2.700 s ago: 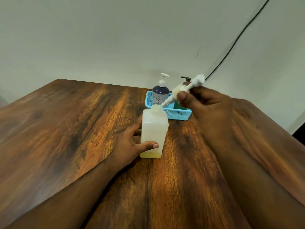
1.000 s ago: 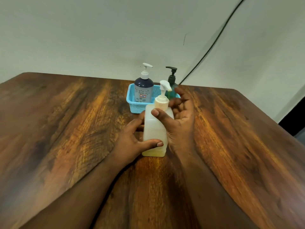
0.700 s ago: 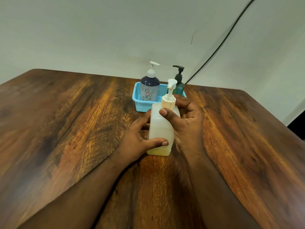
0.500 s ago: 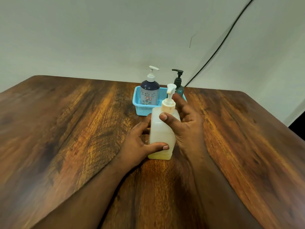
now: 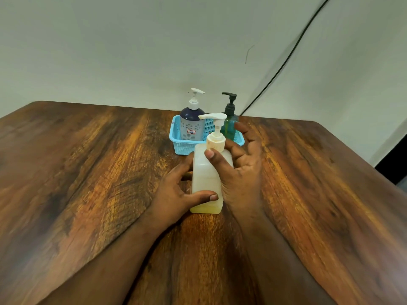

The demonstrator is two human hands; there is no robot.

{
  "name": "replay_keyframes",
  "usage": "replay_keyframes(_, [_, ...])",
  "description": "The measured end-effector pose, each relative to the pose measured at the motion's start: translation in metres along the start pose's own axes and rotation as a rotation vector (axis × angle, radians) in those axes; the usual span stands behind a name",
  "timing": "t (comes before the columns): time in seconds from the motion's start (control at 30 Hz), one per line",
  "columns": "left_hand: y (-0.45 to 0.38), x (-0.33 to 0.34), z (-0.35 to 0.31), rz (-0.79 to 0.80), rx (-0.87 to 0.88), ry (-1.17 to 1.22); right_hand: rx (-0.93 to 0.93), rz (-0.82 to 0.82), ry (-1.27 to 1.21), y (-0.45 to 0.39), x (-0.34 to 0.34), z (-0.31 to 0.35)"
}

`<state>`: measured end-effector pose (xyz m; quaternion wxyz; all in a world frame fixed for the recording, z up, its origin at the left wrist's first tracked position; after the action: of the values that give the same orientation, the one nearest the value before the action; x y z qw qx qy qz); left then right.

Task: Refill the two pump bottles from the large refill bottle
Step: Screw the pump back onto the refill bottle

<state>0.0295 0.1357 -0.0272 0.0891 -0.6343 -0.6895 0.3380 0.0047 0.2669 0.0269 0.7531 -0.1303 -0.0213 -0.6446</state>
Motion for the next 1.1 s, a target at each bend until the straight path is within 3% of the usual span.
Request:
replay_keyframes(0.33, [0.001,0.003,0.004,-0.032,0.036,0.009,-0.042,-0.097,0.184,-0.006,0.002,0.001])
replay_keyframes(0.53, [-0.001,0.004,0.005,-0.028,0.011,0.005,0.124,0.182,0.110,-0.012,-0.012,0.010])
replay_keyframes(0.77, [0.001,0.008,-0.002,-0.022,-0.043,0.020,0.059,-0.054,0.256,-0.012,-0.009,0.007])
replay_keyframes(0.93, [0.002,0.009,0.001,-0.013,-0.061,0.150,0.178,0.227,0.080,-0.010,-0.008,0.003])
replay_keyframes(1.1, [0.002,0.008,0.002,-0.006,-0.097,0.175,0.134,0.049,0.095,-0.012,-0.010,0.005])
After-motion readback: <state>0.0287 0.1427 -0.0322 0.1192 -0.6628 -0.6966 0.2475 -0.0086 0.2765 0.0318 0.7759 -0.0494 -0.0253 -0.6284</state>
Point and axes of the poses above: each hand's wrist, its own y-axis away from the middle knuckle, its own x-axis out of the palm, z = x × y, the point moved 3 cm from there along -y, towards the middle knuckle, and after that the axes turned 15 degrees about x, right-handed, at the moved point
